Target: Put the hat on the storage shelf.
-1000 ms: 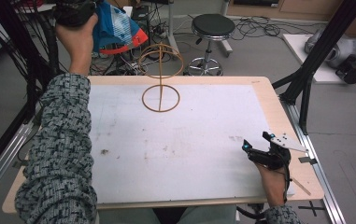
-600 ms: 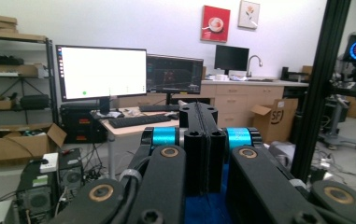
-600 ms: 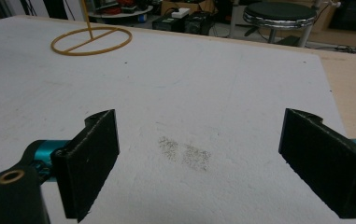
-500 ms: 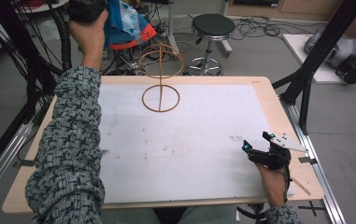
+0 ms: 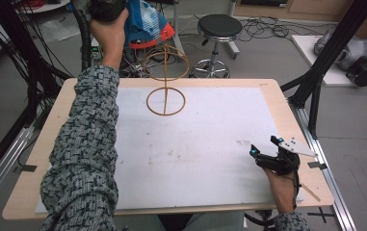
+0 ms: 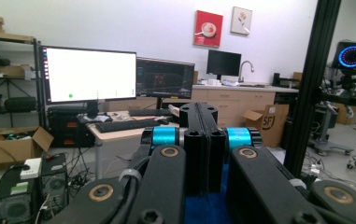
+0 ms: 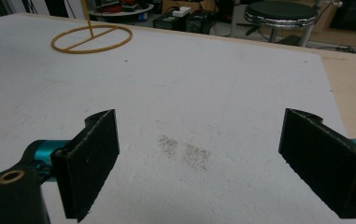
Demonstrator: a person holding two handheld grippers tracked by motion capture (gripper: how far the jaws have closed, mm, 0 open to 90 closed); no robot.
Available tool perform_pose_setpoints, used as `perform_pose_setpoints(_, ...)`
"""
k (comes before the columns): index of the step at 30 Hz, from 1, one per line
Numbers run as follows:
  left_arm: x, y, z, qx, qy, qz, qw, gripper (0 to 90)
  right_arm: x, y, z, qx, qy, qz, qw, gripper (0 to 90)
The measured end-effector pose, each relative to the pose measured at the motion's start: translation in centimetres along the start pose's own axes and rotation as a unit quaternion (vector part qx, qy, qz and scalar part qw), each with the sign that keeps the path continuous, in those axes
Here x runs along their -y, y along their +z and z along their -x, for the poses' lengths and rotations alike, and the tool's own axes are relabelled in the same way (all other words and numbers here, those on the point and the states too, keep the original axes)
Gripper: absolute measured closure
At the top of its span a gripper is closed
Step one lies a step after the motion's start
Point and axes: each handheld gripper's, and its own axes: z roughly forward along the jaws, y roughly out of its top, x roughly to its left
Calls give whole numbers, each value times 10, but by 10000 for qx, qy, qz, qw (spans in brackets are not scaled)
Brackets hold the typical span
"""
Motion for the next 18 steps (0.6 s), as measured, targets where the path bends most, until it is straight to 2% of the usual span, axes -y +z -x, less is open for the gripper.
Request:
perform_pose_setpoints(4, 3, 5, 7, 65, 5, -15, 10000, 894, 0, 0, 0, 1, -23, 23, 10000, 113)
perform_pose_setpoints(6, 8, 9, 11, 117, 39, -113, 9999, 893, 0, -1, 0, -8, -37, -3, 10000, 113)
perform_pose_setpoints(18, 21, 4, 14, 266, -18, -391, 9989, 893, 0, -1, -1, -12, -67, -2, 10000, 113)
